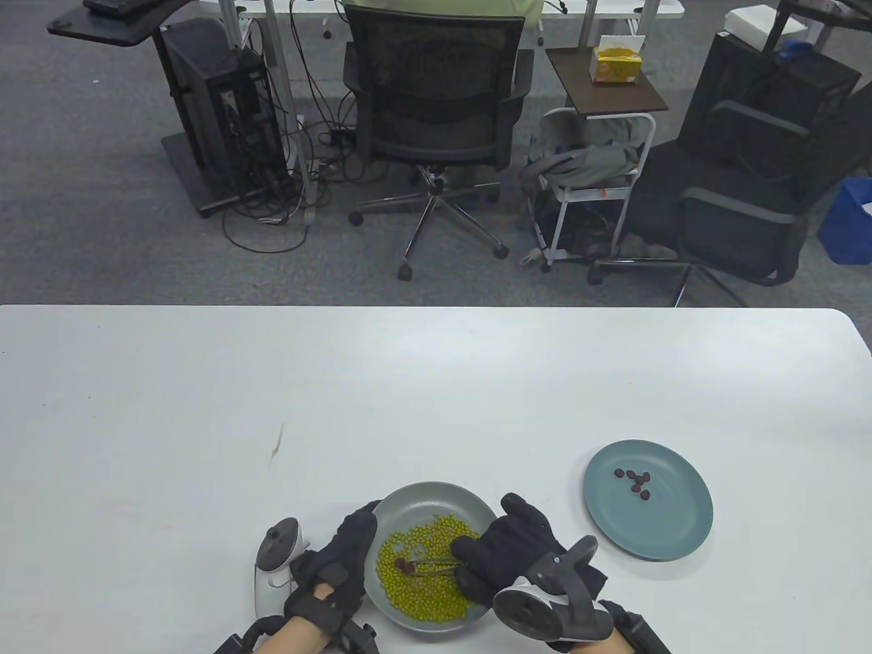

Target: Pick cranberries with tweezers into plate

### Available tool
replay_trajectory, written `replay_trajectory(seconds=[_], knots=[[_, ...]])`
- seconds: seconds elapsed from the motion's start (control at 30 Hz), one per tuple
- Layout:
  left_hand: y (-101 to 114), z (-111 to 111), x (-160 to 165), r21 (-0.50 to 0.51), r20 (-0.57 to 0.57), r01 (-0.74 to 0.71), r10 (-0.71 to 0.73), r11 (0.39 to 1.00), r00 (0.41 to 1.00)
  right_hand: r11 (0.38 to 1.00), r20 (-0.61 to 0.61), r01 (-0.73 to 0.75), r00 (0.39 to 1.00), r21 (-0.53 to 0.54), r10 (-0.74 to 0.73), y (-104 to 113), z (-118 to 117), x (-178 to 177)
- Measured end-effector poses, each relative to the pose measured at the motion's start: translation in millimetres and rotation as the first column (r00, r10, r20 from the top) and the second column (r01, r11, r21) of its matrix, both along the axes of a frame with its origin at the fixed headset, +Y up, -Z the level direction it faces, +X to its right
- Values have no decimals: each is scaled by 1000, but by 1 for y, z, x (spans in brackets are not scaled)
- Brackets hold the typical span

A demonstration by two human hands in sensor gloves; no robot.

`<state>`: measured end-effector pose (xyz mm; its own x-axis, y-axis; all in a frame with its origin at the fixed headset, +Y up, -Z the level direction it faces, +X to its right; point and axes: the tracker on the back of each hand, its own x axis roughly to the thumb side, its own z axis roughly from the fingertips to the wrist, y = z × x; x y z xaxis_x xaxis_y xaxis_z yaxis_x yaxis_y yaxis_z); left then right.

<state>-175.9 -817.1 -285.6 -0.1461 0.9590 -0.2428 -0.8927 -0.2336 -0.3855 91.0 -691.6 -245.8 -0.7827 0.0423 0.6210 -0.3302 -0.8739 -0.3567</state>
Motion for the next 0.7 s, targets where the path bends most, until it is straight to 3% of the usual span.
replay_trajectory(seconds=[0.7], knots=[[4, -3, -10, -4, -38, -28, 28, 1000, 999, 994, 208, 82, 973, 77, -96, 21, -28, 72]])
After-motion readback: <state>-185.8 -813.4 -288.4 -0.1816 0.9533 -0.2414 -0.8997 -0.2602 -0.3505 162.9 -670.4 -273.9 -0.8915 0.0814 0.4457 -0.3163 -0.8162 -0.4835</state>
